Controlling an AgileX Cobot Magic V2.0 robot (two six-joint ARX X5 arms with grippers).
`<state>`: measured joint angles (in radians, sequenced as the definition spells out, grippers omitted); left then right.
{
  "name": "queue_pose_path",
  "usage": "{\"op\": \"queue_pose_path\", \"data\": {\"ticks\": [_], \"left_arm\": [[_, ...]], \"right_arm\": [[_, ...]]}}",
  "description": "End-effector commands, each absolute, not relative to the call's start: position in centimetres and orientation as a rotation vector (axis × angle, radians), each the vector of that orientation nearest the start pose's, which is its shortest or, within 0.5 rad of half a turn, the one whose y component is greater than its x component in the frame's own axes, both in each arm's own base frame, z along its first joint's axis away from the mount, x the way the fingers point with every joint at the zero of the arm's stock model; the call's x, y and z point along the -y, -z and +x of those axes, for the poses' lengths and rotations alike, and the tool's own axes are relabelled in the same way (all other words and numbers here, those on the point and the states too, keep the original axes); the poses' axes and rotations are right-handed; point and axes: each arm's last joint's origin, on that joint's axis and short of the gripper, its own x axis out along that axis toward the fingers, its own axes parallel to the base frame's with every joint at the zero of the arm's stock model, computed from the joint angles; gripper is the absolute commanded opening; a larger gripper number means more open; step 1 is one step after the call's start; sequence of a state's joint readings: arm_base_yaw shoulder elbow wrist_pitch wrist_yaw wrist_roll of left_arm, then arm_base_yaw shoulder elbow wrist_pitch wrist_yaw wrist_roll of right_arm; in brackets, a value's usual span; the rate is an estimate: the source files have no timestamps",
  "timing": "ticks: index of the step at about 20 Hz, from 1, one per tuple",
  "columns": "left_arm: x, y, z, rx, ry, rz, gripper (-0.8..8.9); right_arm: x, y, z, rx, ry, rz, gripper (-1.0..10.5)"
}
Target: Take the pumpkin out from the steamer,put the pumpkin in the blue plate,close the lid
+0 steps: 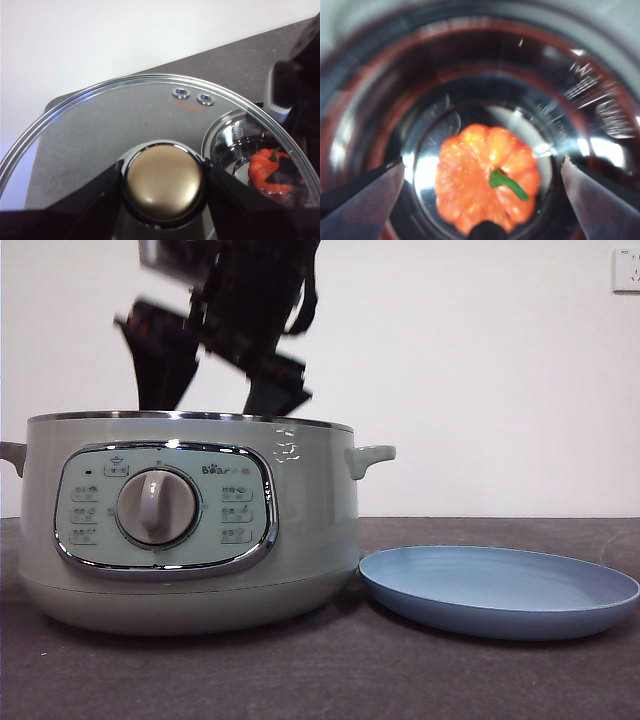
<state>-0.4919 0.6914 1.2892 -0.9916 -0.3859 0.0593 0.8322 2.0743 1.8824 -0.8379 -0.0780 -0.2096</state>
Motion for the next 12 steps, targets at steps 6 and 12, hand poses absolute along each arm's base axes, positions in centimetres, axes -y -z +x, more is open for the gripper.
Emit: {"op": "queue_pose_path", "data": {"ticks": [6,12], "left_arm": [[2.2,-42.7,6.5,-0.323,0.106,0.201,-0.08],[2.3,-42.8,6.6,-0.312,0.113,0.192,-0.08]], "right_arm": [[-34.6,-22.7,30.7,-0.968,-0.937,-0.611,1.6],[-33.1,-27.7,29.6,-0.876,-0.933,-0.568,0.0]]}}
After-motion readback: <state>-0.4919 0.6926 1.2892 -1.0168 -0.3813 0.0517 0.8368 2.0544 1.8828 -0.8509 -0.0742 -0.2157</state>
